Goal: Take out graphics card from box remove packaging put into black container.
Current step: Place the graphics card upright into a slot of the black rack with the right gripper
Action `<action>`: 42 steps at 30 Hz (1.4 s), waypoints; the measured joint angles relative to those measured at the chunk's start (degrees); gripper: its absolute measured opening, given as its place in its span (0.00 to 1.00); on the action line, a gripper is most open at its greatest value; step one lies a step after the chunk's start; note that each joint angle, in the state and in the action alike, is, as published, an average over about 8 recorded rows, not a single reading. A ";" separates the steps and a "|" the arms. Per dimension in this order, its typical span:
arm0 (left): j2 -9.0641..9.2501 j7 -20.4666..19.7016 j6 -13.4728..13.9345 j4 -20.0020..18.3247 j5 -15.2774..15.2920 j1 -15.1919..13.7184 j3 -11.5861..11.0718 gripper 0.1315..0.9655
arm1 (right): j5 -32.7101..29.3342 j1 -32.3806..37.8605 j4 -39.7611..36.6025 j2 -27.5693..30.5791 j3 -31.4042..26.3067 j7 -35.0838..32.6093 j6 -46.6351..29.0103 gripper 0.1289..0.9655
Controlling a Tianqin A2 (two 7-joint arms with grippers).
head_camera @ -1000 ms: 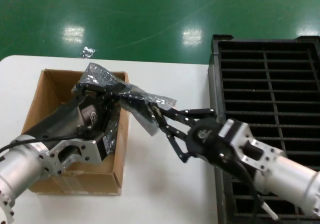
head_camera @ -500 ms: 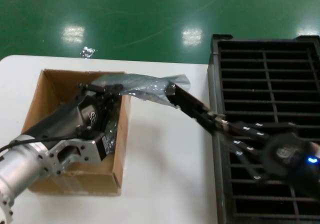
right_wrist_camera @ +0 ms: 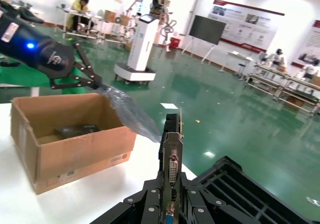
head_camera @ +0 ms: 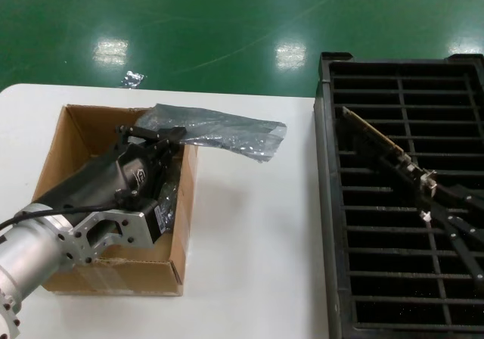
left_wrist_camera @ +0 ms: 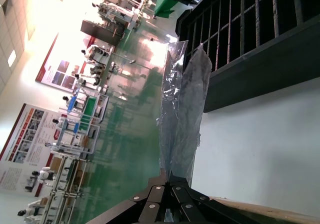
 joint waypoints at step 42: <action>0.00 0.00 0.00 0.00 0.00 0.00 0.00 0.01 | -20.13 32.52 0.05 12.91 -18.68 19.24 -25.58 0.07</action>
